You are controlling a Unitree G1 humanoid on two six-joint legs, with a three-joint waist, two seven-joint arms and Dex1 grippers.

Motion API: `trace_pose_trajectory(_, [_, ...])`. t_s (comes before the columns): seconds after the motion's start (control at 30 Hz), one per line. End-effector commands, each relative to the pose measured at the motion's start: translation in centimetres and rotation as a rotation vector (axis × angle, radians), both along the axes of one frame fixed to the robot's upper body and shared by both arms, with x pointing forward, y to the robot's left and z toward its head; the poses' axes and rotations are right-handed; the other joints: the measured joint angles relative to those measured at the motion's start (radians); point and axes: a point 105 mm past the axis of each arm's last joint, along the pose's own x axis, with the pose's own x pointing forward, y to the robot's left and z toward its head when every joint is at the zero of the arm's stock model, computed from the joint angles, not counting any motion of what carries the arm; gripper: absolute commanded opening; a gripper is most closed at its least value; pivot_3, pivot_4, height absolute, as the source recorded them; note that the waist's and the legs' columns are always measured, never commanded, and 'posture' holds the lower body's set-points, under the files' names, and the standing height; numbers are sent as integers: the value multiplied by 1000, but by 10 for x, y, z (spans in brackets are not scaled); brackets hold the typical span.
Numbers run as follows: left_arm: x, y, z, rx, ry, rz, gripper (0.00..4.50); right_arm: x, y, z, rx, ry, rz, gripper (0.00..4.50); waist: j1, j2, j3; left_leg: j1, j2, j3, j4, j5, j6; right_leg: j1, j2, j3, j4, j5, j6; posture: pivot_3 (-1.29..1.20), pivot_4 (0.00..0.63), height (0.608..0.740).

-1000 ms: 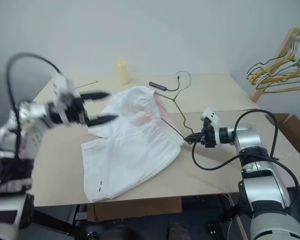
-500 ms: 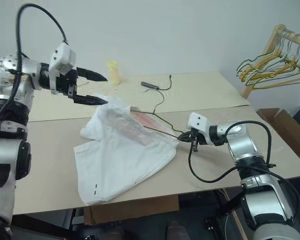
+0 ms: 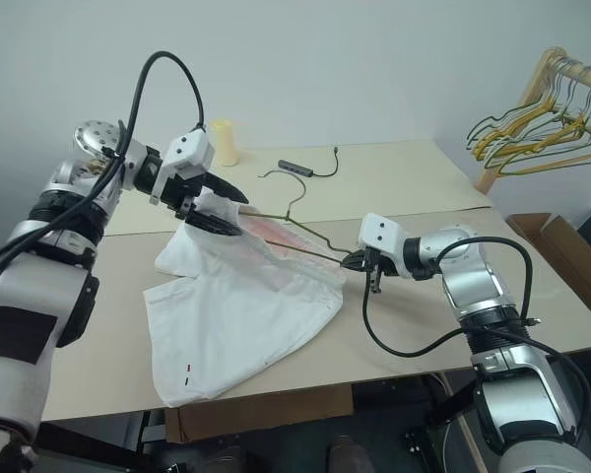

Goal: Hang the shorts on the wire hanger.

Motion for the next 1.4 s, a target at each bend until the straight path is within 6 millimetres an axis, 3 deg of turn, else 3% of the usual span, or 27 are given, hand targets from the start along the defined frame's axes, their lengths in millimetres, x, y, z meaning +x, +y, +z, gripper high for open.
trace_pose_trajectory(0.03, [1,-4,11,15,-32,-13,2411,-2,2,14,7,-46,12,0,0,0,0,0,0,0,1,0,0,0,0,0,0,0,0,-68,0,740])
trace_pose_trajectory(0.23, [1,-5,7,15,-21,-14,584,-5,3,13,5,-48,15,0,0,0,0,-1,0,0,3,-2,0,0,0,0,0,0,1,-75,0,740])
trace_pose_trajectory(0.33, [2,-2,3,40,-31,-15,56,-5,5,16,18,-59,17,0,-1,0,0,-1,0,0,3,-2,0,0,0,0,1,0,1,-76,0,740])
trace_pose_trajectory(0.47, [2,-3,14,15,-81,-29,55,-4,7,22,50,-110,6,0,-2,0,0,-1,0,0,3,-2,0,0,0,0,1,-1,1,-76,0,740])
trace_pose_trajectory(0.57, [2,-4,24,-7,-119,-34,55,-2,8,27,50,-182,-9,763,-2,0,0,-1,0,0,3,-2,0,0,0,0,1,-1,1,-76,0,740])
trace_pose_trajectory(0.67, [3,-1,32,-26,-142,-22,55,1,0,30,63,-182,-47,1799,-2,0,0,-1,0,0,3,-2,0,0,0,0,1,-1,1,-75,0,740])
trace_pose_trajectory(0.9, [7,8,34,-58,-164,29,55,9,-49,44,194,-100,-290,4323,1,0,0,-1,0,0,3,-2,0,0,0,0,1,-1,1,-75,0,740])
trace_pose_trajectory(1.0, [6,10,32,-61,-159,33,55,3,-66,41,316,-18,-384,4323,2,0,0,-1,0,0,3,-2,0,1,0,0,0,-1,1,-73,0,740])
trace_pose_trajectory(1.07, [7,11,32,-65,-162,42,55,-8,-65,32,383,67,-390,4323,2,0,0,-1,0,-1,3,-2,1,1,0,0,0,-1,1,-70,0,740])
trace_pose_trajectory(1.23, [8,14,33,-69,-168,54,55,-35,-36,-2,483,241,-351,4323,-9,0,0,-1,0,-1,3,-2,1,1,0,0,2,-1,0,-71,0,740])
trace_pose_trajectory(1.4, [7,14,34,-79,-164,50,55,-45,4,-27,596,406,-337,4323,-24,0,0,0,0,-2,4,-2,1,1,0,0,3,-1,0,-68,0,740])
